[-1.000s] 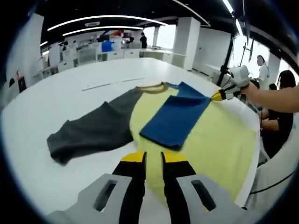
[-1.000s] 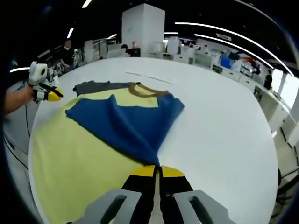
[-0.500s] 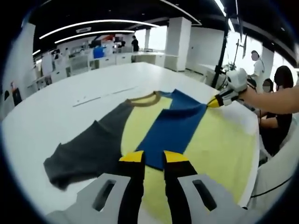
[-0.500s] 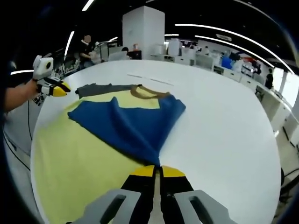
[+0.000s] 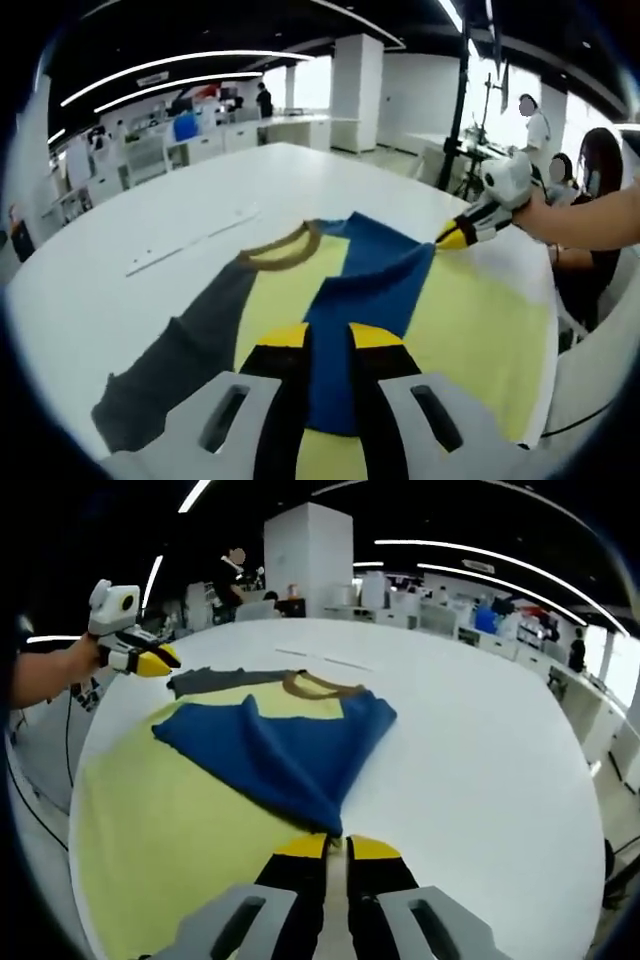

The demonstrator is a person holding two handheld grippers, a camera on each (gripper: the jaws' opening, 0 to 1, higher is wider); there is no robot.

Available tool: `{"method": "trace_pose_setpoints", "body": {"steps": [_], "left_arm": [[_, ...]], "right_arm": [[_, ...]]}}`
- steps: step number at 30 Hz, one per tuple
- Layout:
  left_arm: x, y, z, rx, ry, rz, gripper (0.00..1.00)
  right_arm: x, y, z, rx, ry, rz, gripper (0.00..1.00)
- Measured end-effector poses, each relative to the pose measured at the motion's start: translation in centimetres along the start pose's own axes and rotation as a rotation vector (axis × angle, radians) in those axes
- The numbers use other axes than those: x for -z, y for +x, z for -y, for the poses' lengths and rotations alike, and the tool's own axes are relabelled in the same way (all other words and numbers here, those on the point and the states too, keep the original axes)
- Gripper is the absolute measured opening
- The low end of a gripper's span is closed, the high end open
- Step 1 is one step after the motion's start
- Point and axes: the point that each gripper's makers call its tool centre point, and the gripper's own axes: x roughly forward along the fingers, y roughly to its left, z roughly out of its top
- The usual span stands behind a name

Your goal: Fold the garment on the visible template until the final outline fits inside the template.

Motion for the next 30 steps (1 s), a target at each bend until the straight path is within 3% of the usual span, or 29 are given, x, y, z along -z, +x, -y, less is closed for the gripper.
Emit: {"method": "trace_pose_setpoints", "body": {"steps": [14,30], "left_arm": [[-2.6,4.7,1.2,0.062,0.064,-0.03,0.1],[-5.7,9.8,2.4,0.165,0.03,-0.005,0.1]], "right_arm": [[0.0,-0.1,-0.3,-0.024,0.004,0.027,0.05],[0.1,0.1,-0.2,-0.044,-0.006,0.03,0.06]]}}
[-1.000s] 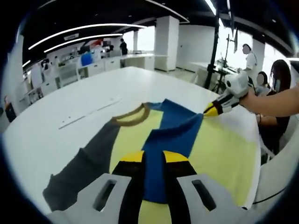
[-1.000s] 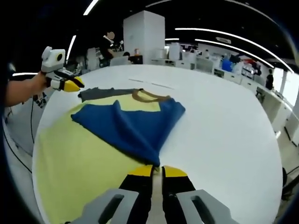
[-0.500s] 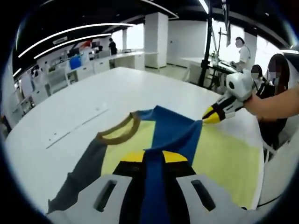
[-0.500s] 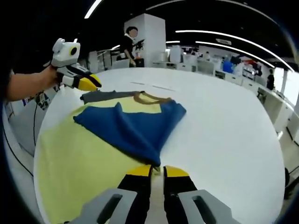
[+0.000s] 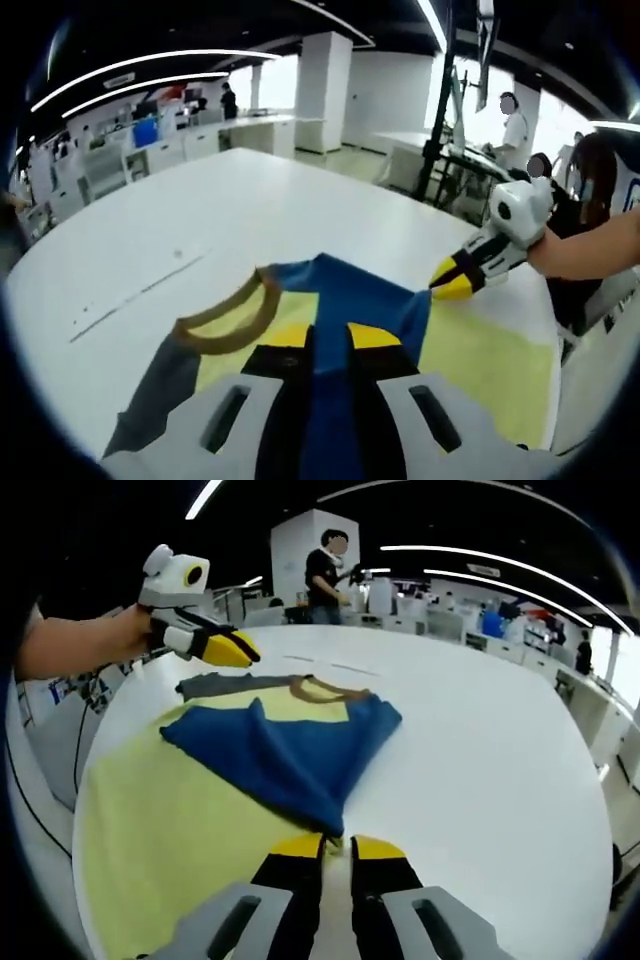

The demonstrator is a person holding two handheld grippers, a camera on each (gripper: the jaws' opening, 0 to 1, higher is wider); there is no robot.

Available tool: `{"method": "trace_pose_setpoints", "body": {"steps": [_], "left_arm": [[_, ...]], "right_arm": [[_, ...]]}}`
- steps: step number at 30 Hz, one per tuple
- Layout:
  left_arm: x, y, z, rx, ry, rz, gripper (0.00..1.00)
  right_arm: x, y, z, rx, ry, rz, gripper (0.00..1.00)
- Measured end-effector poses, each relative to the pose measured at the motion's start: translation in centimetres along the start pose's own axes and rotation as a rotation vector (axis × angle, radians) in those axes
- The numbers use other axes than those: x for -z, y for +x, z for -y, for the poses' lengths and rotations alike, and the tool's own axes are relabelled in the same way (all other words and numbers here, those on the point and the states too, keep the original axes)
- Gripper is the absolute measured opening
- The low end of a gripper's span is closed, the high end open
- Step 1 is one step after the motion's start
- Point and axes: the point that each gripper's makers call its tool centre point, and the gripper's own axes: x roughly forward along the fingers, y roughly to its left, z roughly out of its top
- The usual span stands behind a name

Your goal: Fold the garment on the visible template until the final outline fits inside the template.

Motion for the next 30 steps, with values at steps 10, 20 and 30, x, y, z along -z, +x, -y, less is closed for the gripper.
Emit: {"method": "trace_pose_setpoints", "body": {"steps": [10,20,30], "left_arm": [[-1.3,3.2,0.6,0.064,0.046,-0.029,0.09],[-1.0,6.1,0.5,0.1,0.078,-0.077,0.11],[-1.4,8.9,0.7,0.128,0.127,-0.106,0.12]], "right_arm": [[-0.2,0.0,0.0,0.0,0.001,0.016,0.05],[0.0,-0.2,0.1,0.004,0.004,0.019,0.05],[0.0,-0.1,0.0,0.004,0.001,0.022,0.04]]}}
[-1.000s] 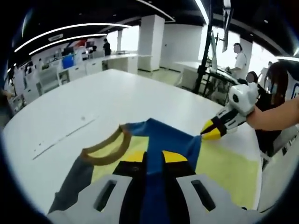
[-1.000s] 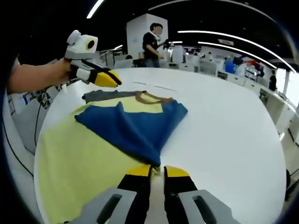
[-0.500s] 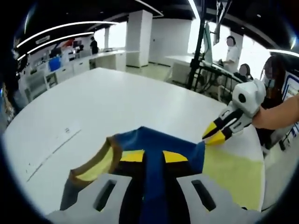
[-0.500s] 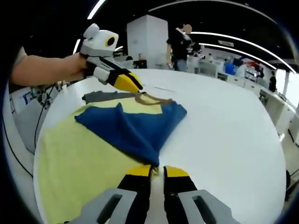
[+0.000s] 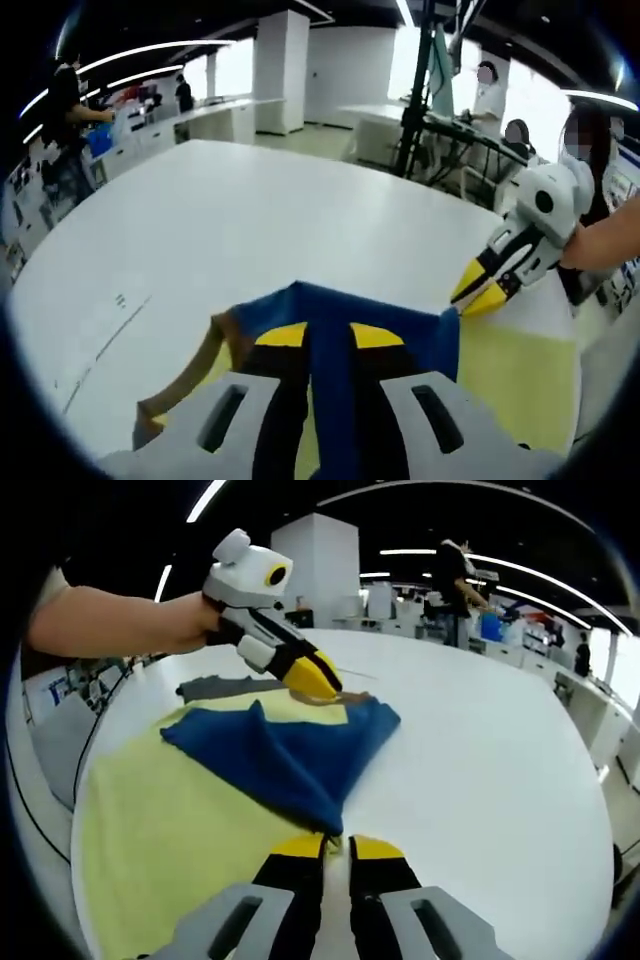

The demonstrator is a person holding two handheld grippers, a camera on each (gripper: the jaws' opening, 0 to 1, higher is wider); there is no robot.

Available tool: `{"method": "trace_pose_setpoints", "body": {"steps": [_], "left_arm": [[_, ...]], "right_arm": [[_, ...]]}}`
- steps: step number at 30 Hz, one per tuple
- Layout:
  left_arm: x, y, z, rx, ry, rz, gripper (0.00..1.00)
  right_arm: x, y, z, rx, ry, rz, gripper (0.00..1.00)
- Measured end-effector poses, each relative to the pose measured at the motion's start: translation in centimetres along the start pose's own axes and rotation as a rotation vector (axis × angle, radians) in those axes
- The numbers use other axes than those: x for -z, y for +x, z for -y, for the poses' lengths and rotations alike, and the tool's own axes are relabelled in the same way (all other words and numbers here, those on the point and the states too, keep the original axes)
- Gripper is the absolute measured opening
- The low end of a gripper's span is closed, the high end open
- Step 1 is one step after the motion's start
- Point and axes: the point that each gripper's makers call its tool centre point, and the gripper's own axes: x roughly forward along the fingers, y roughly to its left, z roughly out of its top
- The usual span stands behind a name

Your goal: Fold the garment on the visible template until the final outline fits inside the template.

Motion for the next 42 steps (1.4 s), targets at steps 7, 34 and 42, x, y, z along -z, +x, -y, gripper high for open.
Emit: {"method": "trace_pose_setpoints", "body": {"steps": [7,34,42], "left_arm": [[-0.8,1.5,-0.6,0.012,-0.005,-0.006,0.12],[-0.9,4.5,-0.7,0.089,-0.031,-0.058,0.08],[-0.6,4.7,-0.2,0.11,-0.019,-0.082,0.0]], "right_arm": [[-0.2,0.0,-0.4,-0.004,-0.008,0.005,0.04],[-0.2,0.3,0.1,-0.004,-0.036,-0.002,0.03],[0.0,0.7,0.0,-0.012,-0.051,-0.016,0.01]]}}
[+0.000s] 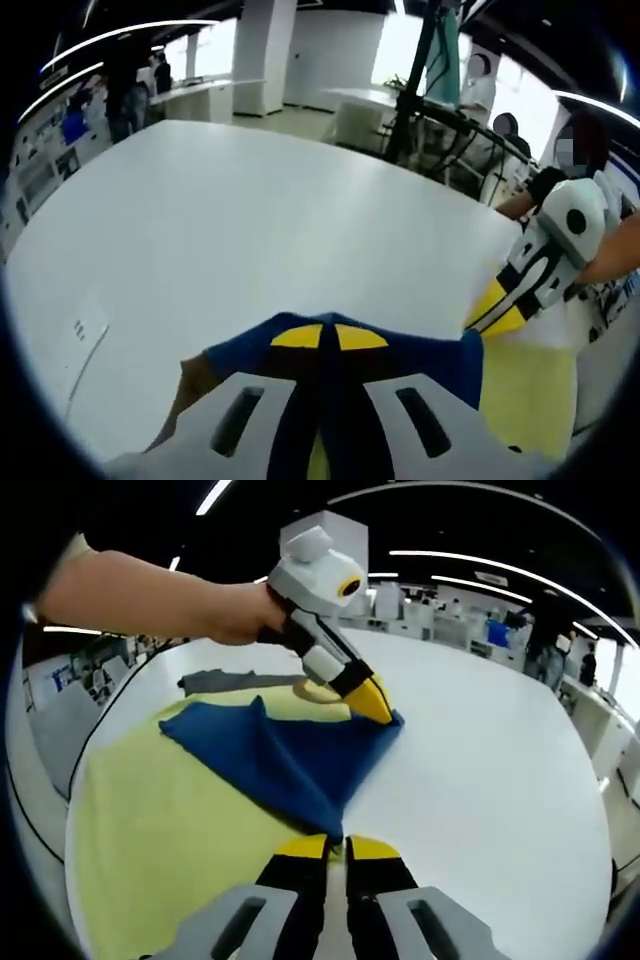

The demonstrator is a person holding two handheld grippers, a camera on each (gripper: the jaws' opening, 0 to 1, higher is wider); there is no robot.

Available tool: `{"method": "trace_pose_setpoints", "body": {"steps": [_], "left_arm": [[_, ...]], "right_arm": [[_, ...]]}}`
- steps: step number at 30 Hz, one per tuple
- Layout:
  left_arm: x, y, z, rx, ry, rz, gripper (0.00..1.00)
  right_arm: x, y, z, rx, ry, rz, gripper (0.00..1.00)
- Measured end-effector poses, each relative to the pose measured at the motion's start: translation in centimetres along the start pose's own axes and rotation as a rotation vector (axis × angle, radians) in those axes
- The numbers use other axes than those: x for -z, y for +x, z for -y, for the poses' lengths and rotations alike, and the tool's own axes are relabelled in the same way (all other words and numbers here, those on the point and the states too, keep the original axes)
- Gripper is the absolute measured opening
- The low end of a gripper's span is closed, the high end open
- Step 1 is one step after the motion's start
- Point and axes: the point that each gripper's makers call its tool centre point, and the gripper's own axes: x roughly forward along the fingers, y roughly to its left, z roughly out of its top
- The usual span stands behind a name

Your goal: Fold the garment on the visible template until the final outline fits inside the template.

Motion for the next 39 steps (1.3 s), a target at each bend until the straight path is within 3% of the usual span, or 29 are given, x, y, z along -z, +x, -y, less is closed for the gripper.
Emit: {"method": "trace_pose_setpoints", "body": {"steps": [9,17,25,31,39], "left_arm": [[-1.5,0.2,-0.2,-0.003,0.012,0.012,0.0],[-3.1,1.7,-0.1,-0.019,0.041,0.006,0.0],[-2.9,3.4,-0.5,-0.058,0.063,-0.045,0.0],[-3.6,3.8,-1.0,-0.087,0.049,-0.028,0.0],[-3.0,3.8,0.1,-0.026,0.026,-0.034,0.0]], "right_arm": [[0.1,0.1,-0.1,-0.001,0.002,0.007,0.0],[0.1,0.2,0.0,0.016,0.035,0.035,0.0],[0.2,0.1,-0.2,0.047,0.041,0.055,0.0],[0.2,-0.2,-0.4,0.091,-0.013,0.059,0.0],[0.4,-0.2,-0.4,0.093,0.001,0.063,0.0]]}}
